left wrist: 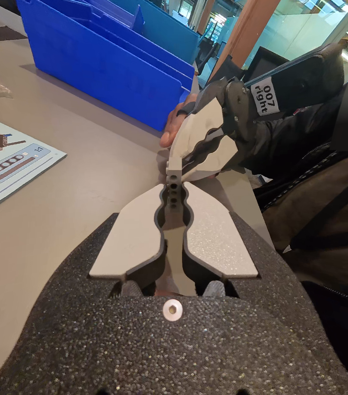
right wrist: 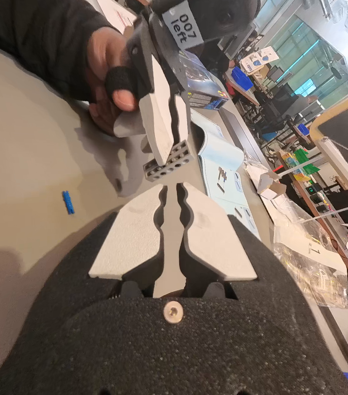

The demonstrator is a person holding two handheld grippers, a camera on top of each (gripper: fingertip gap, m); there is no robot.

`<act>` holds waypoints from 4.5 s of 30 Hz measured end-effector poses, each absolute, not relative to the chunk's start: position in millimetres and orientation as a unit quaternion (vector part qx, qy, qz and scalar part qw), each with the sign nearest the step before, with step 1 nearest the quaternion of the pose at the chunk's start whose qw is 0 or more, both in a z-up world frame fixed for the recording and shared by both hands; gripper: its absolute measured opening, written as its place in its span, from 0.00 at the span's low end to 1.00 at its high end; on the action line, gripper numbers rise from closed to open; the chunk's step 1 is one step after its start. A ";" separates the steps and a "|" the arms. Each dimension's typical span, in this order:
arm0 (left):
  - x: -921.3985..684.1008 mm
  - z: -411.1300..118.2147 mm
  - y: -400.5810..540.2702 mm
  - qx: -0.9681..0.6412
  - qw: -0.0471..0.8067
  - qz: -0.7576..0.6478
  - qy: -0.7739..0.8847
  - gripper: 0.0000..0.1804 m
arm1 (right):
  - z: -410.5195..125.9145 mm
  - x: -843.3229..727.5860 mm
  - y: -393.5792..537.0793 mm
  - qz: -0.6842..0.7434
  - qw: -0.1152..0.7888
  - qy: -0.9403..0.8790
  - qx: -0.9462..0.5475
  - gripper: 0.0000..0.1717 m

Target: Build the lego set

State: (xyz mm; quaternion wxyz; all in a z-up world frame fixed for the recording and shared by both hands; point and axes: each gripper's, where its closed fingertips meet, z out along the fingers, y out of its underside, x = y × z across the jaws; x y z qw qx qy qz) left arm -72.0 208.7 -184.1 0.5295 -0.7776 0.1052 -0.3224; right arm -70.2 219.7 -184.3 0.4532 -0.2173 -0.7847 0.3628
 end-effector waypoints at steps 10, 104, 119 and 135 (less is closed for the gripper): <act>-113.4 -178.8 211.9 -0.773 0.567 -0.283 0.010 0.06 | -210.8 -67.8 218.7 0.325 0.386 -0.830 -0.237 0.06; -88.5 -161.1 215.4 -0.716 0.594 -0.360 0.075 0.06 | -152.8 -90.9 223.0 0.081 0.712 -0.698 0.003 0.02; -85.2 -162.8 213.7 -0.721 0.588 -0.356 0.085 0.06 | -153.6 -85.0 216.8 0.141 0.685 -0.714 -0.012 0.02; -76.0 -163.7 209.3 -0.721 0.573 -0.372 0.111 0.06 | -163.2 -72.6 200.5 0.252 0.618 -0.744 0.004 0.00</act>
